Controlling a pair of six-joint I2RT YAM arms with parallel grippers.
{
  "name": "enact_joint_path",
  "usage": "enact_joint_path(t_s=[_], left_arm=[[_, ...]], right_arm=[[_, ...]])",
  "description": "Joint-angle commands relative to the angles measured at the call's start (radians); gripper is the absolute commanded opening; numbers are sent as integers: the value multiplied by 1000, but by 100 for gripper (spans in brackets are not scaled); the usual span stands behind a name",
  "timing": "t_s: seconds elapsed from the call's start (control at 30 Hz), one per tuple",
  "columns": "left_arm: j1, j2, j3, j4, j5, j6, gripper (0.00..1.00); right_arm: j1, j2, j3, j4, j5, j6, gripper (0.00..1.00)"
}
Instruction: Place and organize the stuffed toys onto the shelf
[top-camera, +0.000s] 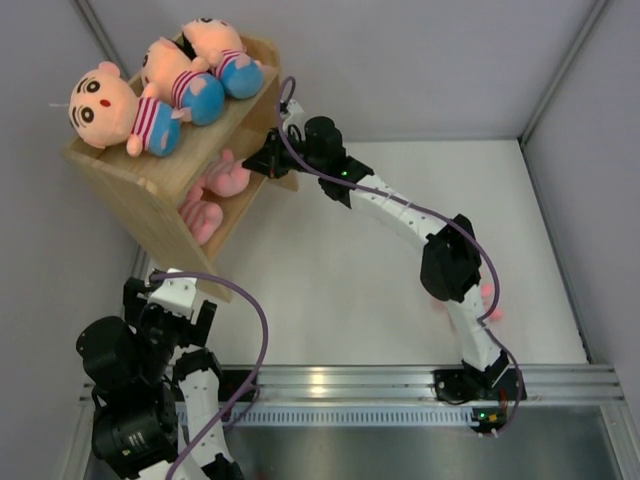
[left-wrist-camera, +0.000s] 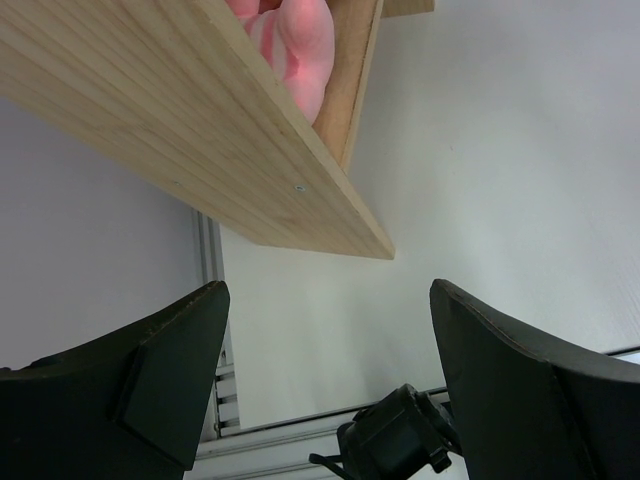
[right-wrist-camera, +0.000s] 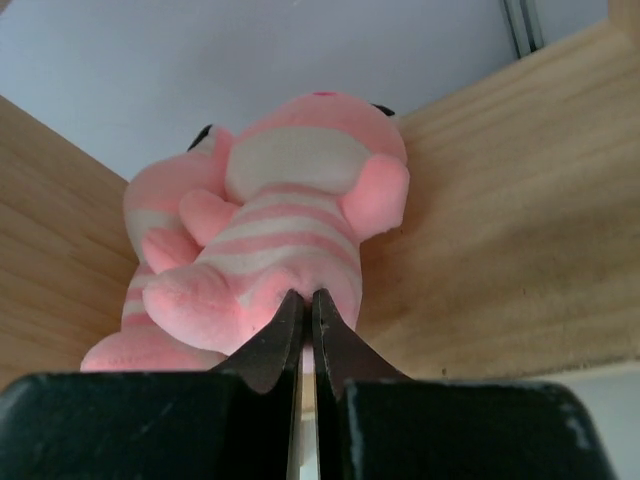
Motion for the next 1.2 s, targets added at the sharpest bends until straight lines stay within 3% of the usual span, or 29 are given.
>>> enact_joint_path(t_s=[0.0,0.17,0.37,0.5,0.53,0.6,0.67,0.83,1.03,1.17], left_arm=[[4,4,6,-50,-8,15,88],[2,4,9,-51,-12,16,88],[4,4,13,-57,-12,16,88],[4,4,16,-56,-8,15,88],[2,4,16,-56,-8,15,88],[4,3,16,-57,-3,13,88],[4,0,15,-56,-2,9,88],[4,-13,0,-56,5,10,88],[-1,-19,-14,-54,34,21,88],[-11,-20,-5,-54,51,19,88]], right_arm=[[-6,59,163,-81,-74,-115,0],[-14,121,247,-166,-183,-192,0],[-32,70,169,-177,-189,-229,0],[-52,4,97,-184,-154,-251,39],[-55,-38,86,-203,-111,-267,57],[-58,-88,51,-271,-33,-317,69],[-63,-181,5,-309,131,-334,71],[-101,-480,-329,-408,627,-275,99],[-215,-753,-689,-468,873,-199,99],[-351,-864,-874,-730,1025,127,99]])
